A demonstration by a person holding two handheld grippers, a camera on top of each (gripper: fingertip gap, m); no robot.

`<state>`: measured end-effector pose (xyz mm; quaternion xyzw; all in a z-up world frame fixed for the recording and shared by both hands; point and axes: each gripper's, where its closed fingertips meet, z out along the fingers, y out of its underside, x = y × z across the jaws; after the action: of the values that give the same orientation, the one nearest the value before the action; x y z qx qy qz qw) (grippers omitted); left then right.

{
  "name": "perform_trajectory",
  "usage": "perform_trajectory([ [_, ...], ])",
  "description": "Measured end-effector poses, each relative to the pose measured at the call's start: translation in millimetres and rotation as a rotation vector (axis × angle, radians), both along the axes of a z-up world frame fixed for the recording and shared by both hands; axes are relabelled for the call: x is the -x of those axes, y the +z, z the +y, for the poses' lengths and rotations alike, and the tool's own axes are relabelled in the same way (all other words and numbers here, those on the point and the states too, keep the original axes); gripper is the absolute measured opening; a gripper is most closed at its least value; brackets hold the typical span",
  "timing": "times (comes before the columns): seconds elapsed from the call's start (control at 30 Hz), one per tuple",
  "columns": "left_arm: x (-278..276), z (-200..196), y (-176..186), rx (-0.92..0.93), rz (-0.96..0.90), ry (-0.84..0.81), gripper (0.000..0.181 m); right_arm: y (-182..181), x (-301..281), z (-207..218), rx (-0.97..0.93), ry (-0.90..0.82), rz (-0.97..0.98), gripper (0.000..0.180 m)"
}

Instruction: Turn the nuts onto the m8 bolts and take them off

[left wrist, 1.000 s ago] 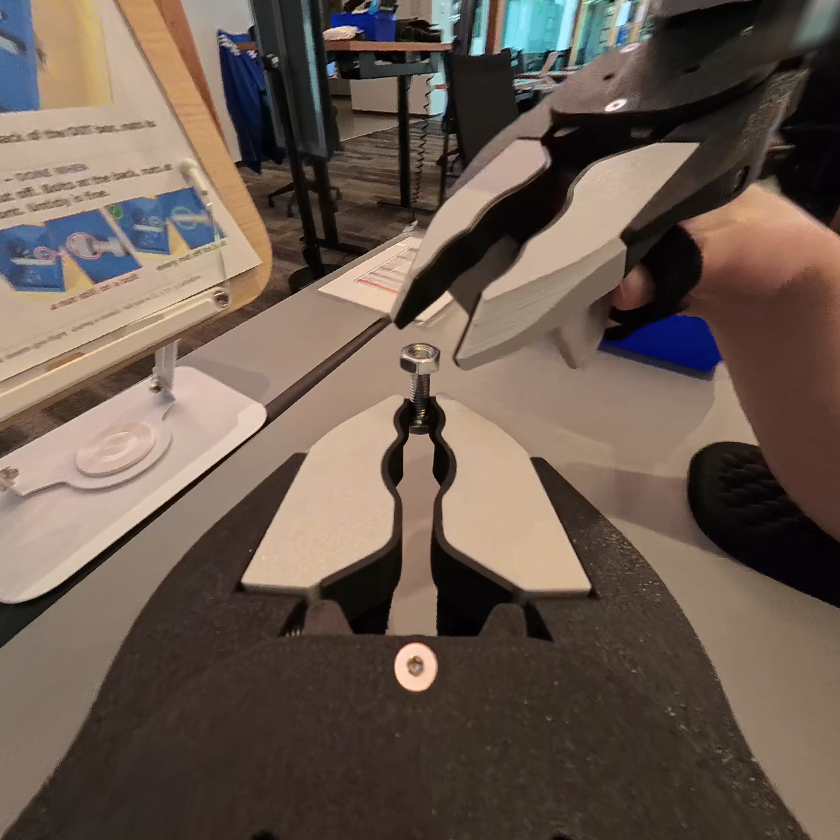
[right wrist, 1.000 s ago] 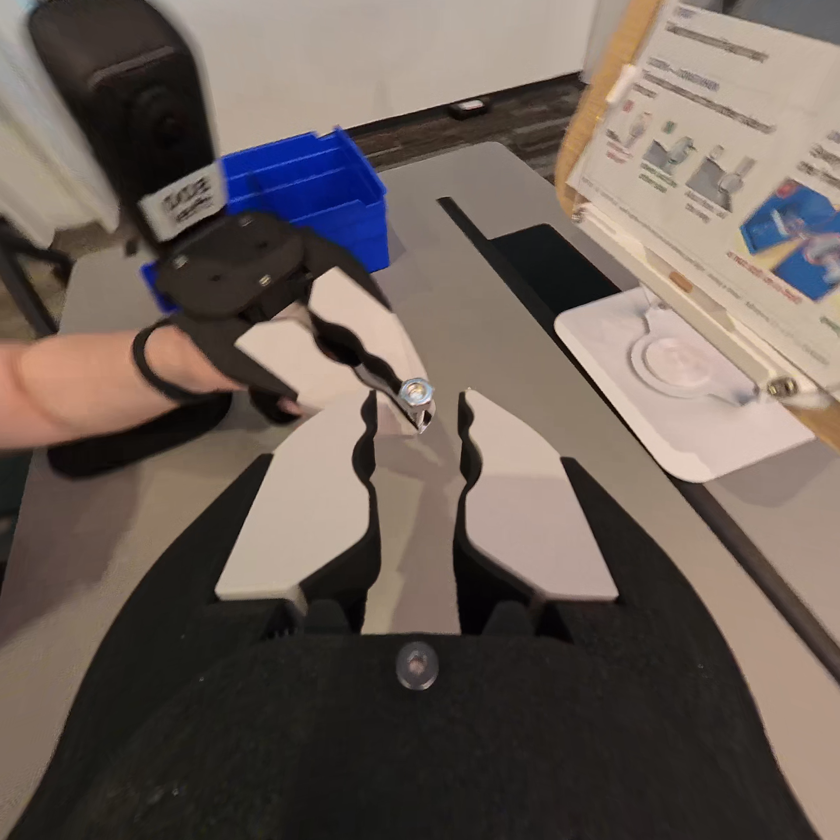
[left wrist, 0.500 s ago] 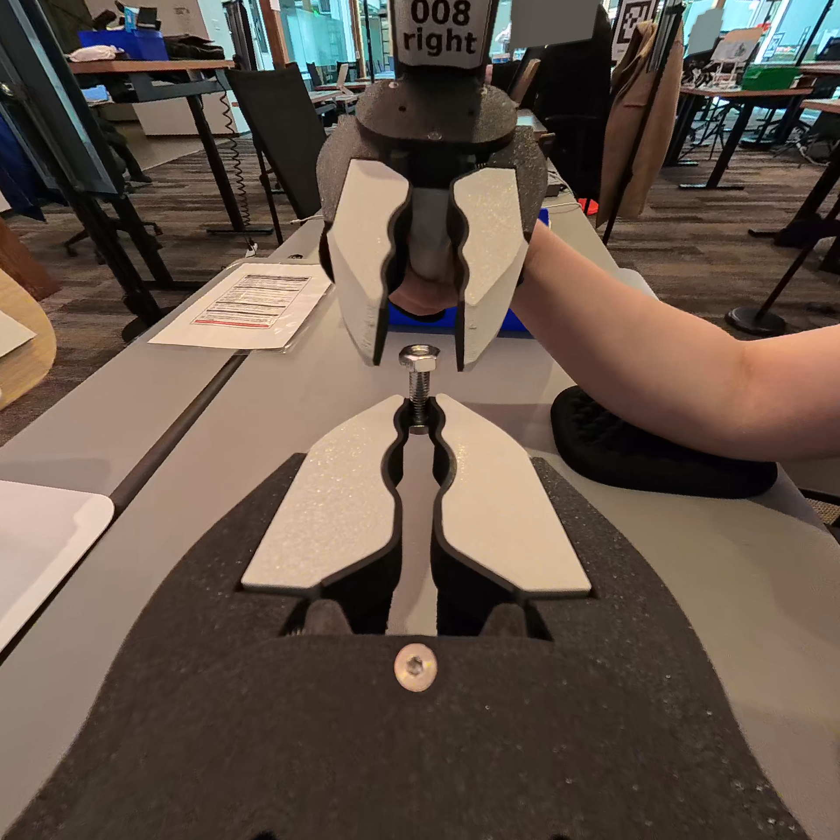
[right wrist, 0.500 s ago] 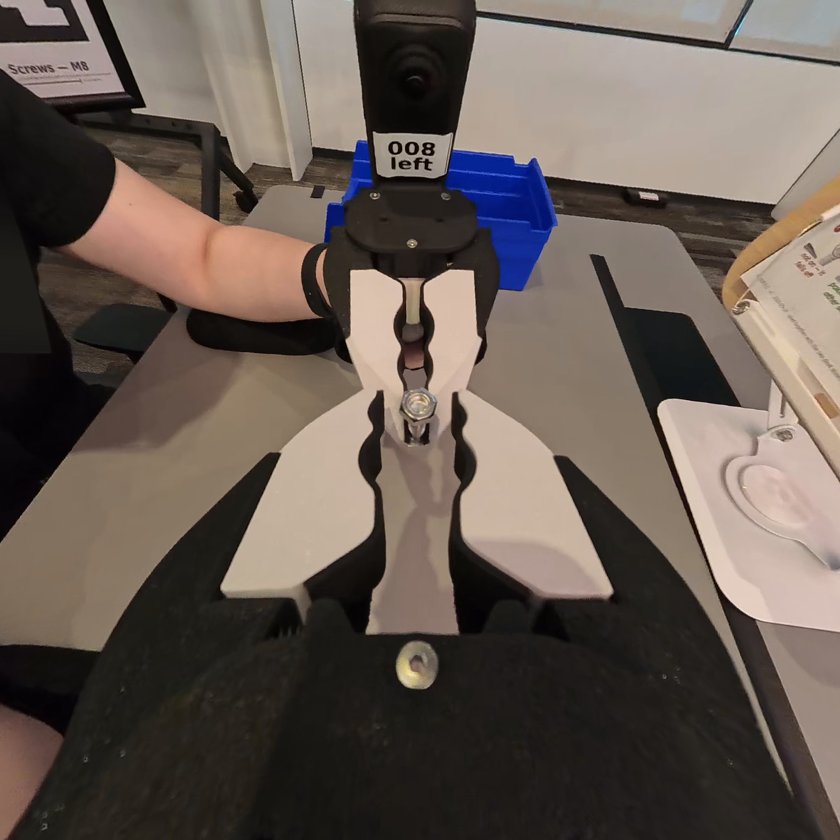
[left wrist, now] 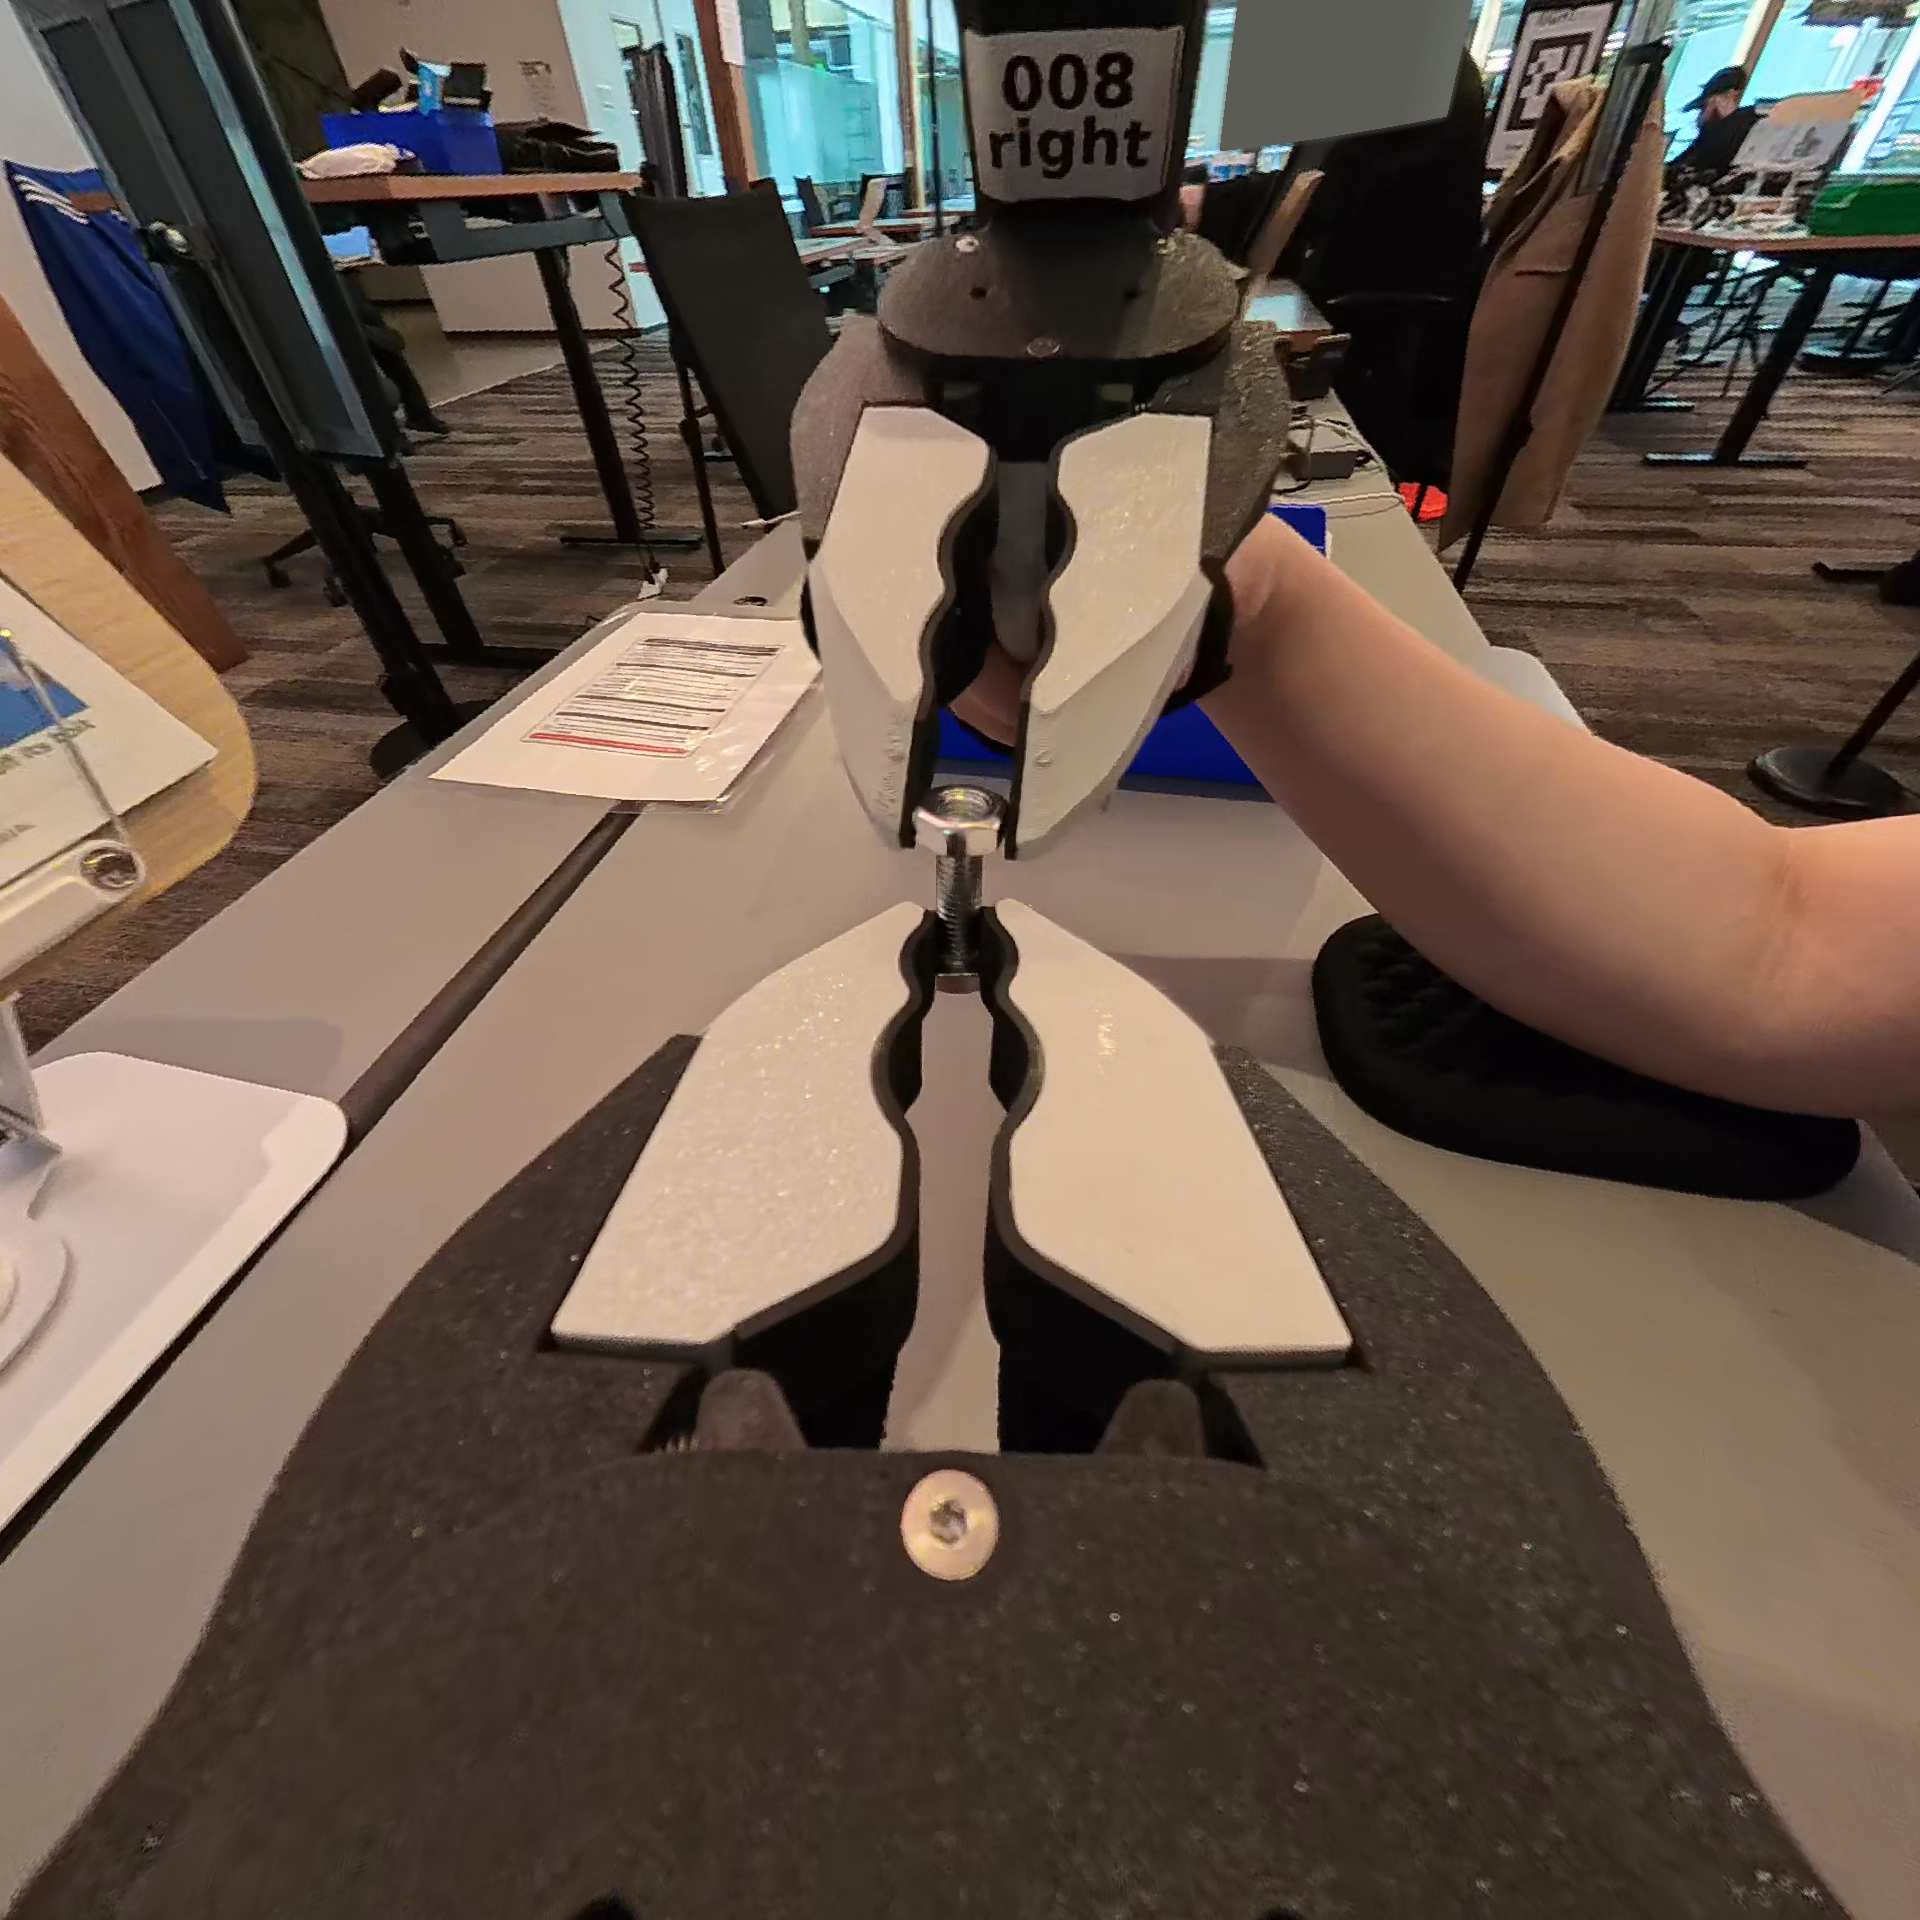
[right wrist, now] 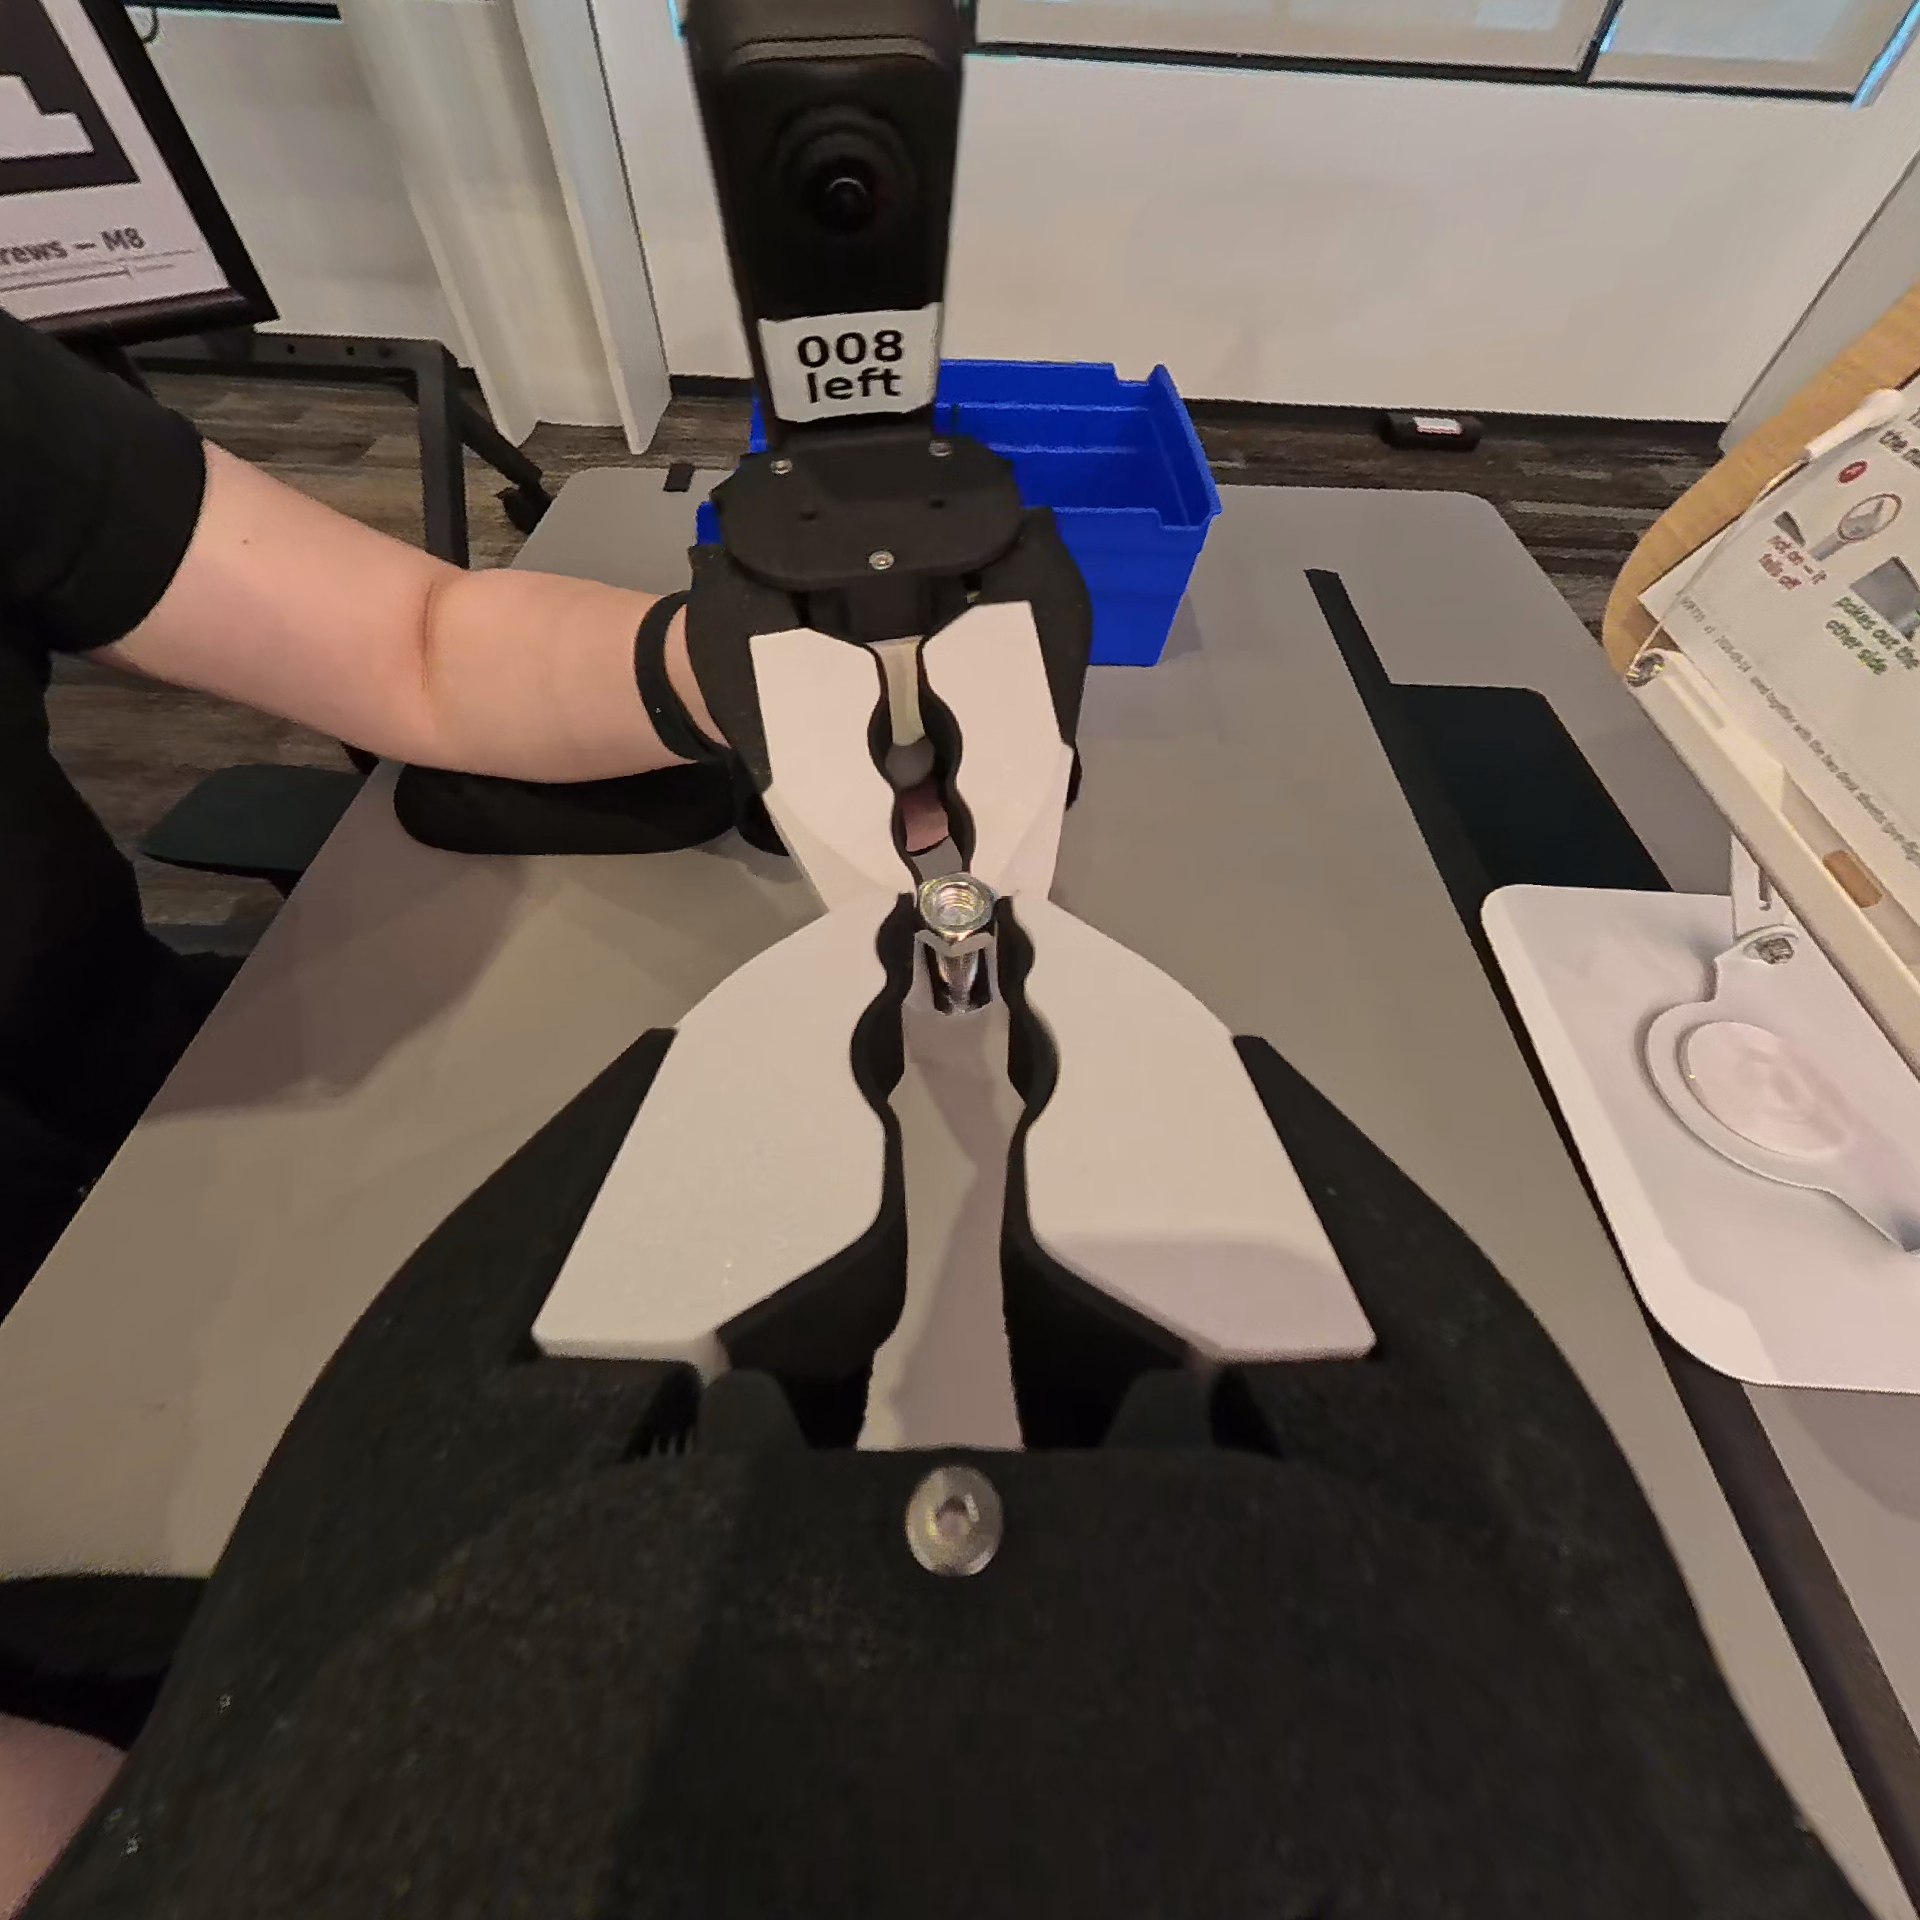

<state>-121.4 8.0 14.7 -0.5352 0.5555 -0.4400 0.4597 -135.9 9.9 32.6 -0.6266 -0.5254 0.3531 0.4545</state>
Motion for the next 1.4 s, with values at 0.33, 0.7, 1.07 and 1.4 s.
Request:
perform_trajectory([
  [0.33, 9.5, 31.5, 5.4, -0.008, 0.006, 0.222, 0.007, 5.0, 8.0, 30.6, 0.039, -0.189, 0.024, 0.014],
  [0.7, 23.6, 55.8, 9.8, -0.013, 0.001, 0.387, 0.007, 9.5, 21.5, 54.9, 0.066, -0.391, 0.039, 0.014],
  [1.07, 23.6, 54.8, 7.3, 0.006, 0.024, 0.355, 0.007, 9.3, 19.7, 48.9, 0.038, -0.409, -0.054, 0.028],
  [1.4, 0.4, 24.6, -34.6, -0.046, 0.227, 0.160, 0.007, -21.1, -15.5, 16.9, 0.075, -0.287, -0.308, 0.026],
])
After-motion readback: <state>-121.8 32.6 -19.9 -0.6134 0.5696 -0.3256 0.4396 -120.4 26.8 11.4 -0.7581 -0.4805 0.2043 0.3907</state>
